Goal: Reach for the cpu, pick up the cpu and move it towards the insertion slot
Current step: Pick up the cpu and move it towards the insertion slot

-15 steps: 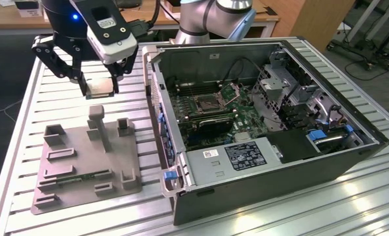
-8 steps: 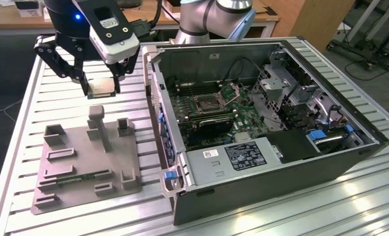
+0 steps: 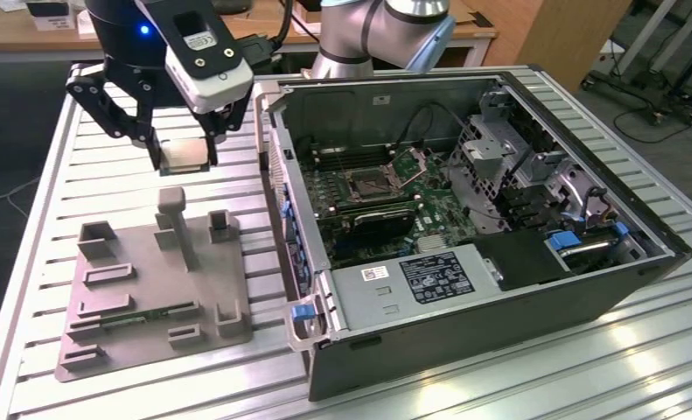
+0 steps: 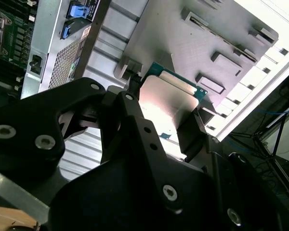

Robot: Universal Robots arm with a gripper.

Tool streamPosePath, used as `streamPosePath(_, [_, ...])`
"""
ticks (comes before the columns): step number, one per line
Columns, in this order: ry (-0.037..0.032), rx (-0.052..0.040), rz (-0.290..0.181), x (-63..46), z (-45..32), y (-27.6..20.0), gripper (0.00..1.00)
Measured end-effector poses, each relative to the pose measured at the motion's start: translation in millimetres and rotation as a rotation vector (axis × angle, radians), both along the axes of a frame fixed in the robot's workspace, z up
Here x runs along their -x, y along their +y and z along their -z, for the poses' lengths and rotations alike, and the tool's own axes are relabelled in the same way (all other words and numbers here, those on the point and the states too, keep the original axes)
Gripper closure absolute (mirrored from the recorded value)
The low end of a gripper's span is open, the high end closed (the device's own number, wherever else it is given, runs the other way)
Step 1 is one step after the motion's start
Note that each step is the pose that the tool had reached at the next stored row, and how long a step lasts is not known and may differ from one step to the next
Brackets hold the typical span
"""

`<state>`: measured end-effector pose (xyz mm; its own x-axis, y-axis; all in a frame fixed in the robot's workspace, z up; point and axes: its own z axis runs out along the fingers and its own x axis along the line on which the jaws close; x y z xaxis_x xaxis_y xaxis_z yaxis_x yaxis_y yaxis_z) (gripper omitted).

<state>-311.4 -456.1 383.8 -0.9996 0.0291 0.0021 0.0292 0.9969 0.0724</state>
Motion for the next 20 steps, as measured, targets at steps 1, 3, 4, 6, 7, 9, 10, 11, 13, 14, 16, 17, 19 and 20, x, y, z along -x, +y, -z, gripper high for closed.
streamPosePath(1, [0.0,0.0,0.0,-0.4,0.0,0.0,0.45])
streamPosePath(3, [0.0,0.0,0.0,-1.2,0.0,0.0,0.45])
streamPosePath(4, [0.0,0.0,0.0,-1.6,0.0,0.0,0.45])
streamPosePath(6, [0.0,0.0,0.0,-2.4,0.0,0.0,0.45])
streamPosePath(7, [0.0,0.0,0.0,-2.9,0.0,0.0,0.45])
streamPosePath(9, [0.0,0.0,0.0,-3.7,0.0,0.0,0.45])
streamPosePath(10, [0.0001,0.0001,0.0,-4.2,-0.1,0.0,0.45])
streamPosePath(11, [0.0,0.0,0.0,-4.6,0.0,0.0,0.45])
streamPosePath(13, [0.0,0.0,0.0,-5.3,0.0,0.0,0.45])
streamPosePath(14, [0.0,0.0,0.0,-5.6,0.0,0.0,0.45])
streamPosePath(16, [0.0,0.0,0.0,-6.3,0.0,0.0,0.45])
streamPosePath(17, [0.0,0.0,0.0,-6.6,0.0,0.0,0.45])
streamPosePath(19, [0.0,0.0001,0.0,-7.5,0.0,0.0,0.45])
streamPosePath(20, [0.0,0.0,0.0,-7.9,0.0,0.0,0.45])
